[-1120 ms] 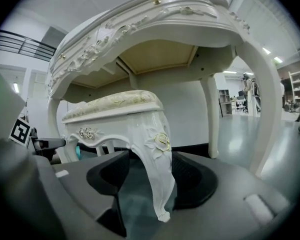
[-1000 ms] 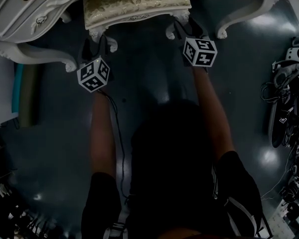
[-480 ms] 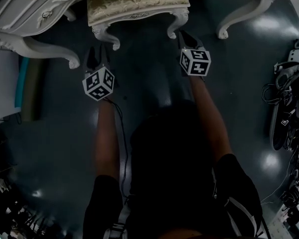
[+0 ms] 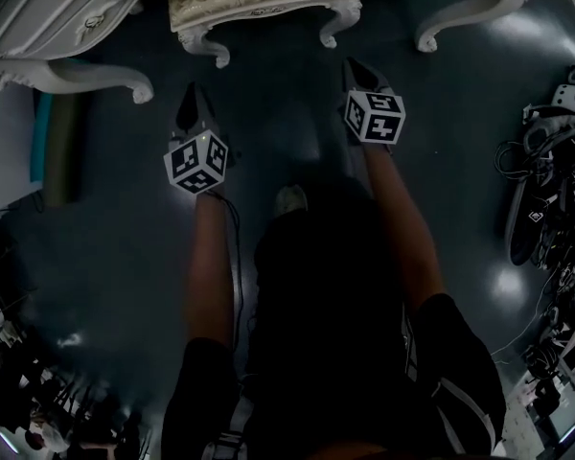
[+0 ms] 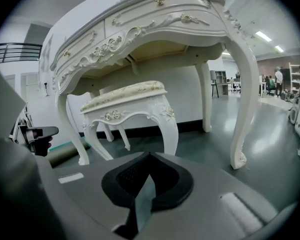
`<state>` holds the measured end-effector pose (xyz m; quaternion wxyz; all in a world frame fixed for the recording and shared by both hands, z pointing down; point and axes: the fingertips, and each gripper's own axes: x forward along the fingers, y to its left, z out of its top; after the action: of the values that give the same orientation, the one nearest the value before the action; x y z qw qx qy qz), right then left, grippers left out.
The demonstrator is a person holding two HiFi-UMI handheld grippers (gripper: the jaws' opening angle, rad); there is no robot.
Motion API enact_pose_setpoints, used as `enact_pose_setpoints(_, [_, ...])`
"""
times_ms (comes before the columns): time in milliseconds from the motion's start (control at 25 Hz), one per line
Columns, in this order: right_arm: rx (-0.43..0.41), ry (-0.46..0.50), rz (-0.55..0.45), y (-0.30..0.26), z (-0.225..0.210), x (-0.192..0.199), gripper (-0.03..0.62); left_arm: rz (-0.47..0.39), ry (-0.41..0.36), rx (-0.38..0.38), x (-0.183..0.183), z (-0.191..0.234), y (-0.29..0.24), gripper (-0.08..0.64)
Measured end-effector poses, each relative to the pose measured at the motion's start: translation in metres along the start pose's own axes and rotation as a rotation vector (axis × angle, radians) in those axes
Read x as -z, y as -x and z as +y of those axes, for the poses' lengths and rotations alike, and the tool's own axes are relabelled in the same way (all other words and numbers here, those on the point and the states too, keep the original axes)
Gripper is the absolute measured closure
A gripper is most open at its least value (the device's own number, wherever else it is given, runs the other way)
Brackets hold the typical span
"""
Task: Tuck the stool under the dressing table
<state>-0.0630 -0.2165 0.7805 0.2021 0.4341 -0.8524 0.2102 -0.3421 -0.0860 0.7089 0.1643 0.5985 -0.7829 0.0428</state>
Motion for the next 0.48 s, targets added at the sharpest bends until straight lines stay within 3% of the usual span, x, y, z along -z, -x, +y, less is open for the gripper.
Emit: enact_pose_setpoints(480, [-0.027, -0.069, 0.185, 0.126, 0.06, -0.075, 0.594, 0.157, 0.033, 0.049, -0.121, -0.056, 0.107, 0.554])
